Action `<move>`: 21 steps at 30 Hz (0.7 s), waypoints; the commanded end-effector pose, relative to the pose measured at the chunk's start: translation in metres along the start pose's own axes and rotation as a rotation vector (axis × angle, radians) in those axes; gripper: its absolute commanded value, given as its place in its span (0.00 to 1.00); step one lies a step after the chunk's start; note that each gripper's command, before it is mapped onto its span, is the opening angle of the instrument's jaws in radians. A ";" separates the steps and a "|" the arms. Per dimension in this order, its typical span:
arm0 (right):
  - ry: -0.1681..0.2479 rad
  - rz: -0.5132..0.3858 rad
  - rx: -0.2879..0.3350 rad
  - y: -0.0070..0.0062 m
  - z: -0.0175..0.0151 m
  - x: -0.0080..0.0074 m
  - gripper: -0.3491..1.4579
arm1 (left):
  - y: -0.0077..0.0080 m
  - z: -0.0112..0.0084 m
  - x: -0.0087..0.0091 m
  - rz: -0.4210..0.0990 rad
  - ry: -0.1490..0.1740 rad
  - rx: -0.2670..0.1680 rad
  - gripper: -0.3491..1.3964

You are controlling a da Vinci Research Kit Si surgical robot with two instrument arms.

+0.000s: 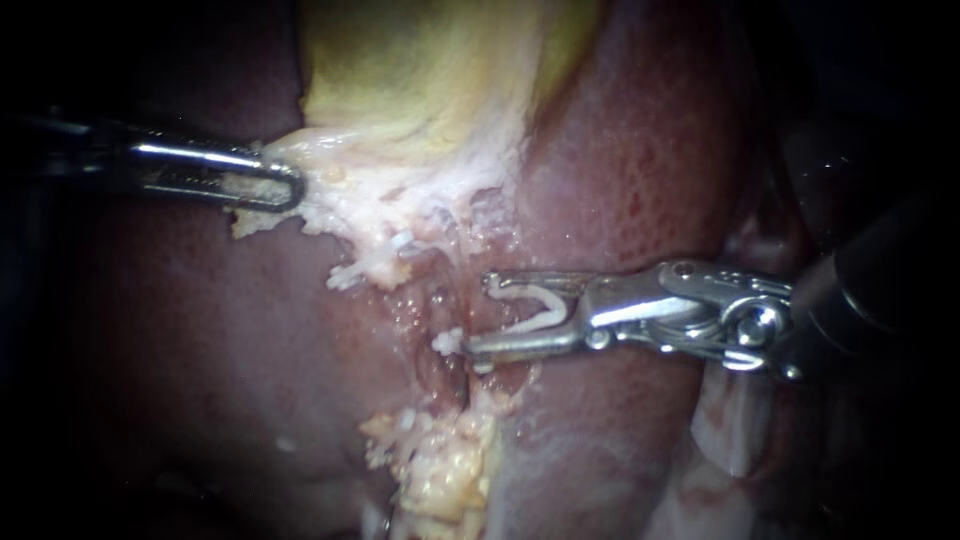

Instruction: Clipping second clip right tube

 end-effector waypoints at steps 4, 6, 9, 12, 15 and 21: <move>0.007 0.016 0.007 0.0002 0.0013 -0.0004 0.46 | 0.0000 0.0001 0.0000 0.000 0.000 0.001 0.00; 0.014 0.016 0.012 0.0002 0.0017 -0.0005 0.46 | 0.0000 0.0002 0.0000 0.000 0.000 0.001 0.00; 0.028 0.033 0.034 0.0002 0.0023 -0.0005 0.47 | 0.0000 0.0002 0.0000 0.000 0.000 0.001 0.00; 0.043 0.044 0.050 0.0001 0.0025 -0.0004 0.47 | 0.0000 0.0002 0.0000 0.000 0.000 0.001 0.00; 0.053 0.050 0.067 -0.0001 0.0026 -0.0004 0.47 | 0.0000 0.0002 0.0000 0.000 0.001 0.002 0.00; 0.073 0.059 0.117 -0.0009 0.0028 -0.0004 0.47 | 0.0000 0.0002 0.0000 0.000 0.001 0.002 0.00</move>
